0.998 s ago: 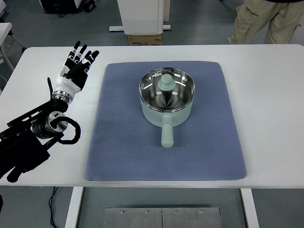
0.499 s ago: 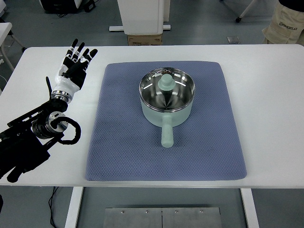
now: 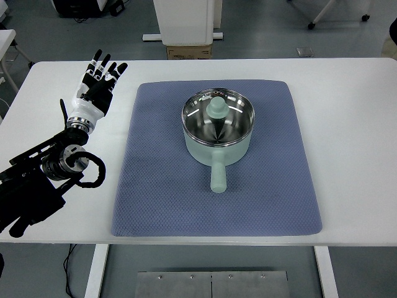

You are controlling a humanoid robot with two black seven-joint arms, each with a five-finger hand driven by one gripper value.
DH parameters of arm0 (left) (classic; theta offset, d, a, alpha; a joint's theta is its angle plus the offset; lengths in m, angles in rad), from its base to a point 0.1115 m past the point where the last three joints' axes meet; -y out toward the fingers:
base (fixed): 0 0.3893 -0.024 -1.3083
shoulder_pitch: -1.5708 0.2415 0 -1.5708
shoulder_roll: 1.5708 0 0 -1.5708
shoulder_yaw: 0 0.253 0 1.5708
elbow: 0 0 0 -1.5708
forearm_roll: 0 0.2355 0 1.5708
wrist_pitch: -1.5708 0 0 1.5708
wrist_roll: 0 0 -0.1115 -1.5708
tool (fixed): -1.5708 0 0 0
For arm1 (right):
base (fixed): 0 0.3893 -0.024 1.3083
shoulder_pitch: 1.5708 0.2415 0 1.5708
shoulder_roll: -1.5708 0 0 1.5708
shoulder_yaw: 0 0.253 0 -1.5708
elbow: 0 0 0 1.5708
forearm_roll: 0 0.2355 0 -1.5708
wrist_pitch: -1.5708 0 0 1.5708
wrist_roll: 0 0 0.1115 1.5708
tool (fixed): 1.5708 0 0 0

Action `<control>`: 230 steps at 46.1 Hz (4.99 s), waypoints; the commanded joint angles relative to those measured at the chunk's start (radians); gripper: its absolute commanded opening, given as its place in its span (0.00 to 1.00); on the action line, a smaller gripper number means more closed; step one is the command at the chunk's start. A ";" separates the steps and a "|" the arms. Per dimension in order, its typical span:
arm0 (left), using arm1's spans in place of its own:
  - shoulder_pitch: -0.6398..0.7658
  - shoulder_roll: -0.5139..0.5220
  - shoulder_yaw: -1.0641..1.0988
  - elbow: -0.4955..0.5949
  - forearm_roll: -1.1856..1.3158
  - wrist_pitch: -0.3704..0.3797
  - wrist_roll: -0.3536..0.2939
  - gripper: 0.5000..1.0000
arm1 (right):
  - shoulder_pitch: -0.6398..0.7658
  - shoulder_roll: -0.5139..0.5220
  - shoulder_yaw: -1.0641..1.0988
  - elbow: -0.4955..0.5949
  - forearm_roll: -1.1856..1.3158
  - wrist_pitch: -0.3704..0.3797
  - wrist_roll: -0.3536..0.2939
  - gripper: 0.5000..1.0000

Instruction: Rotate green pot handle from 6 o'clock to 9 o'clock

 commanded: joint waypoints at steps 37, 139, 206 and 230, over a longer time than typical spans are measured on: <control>-0.007 0.002 0.000 -0.001 0.014 -0.094 0.002 1.00 | 0.000 0.000 0.000 0.000 0.000 0.000 0.000 1.00; -0.424 0.103 0.031 -0.475 0.982 -0.268 -0.026 1.00 | 0.000 0.000 0.000 0.000 0.000 0.000 0.000 1.00; -0.617 0.081 0.365 -0.615 1.437 -0.455 -0.026 1.00 | 0.000 0.000 0.000 0.000 0.000 0.000 0.000 1.00; -0.717 0.120 0.485 -0.621 1.220 -0.456 -0.074 1.00 | 0.000 0.000 0.000 0.000 0.000 0.000 0.000 1.00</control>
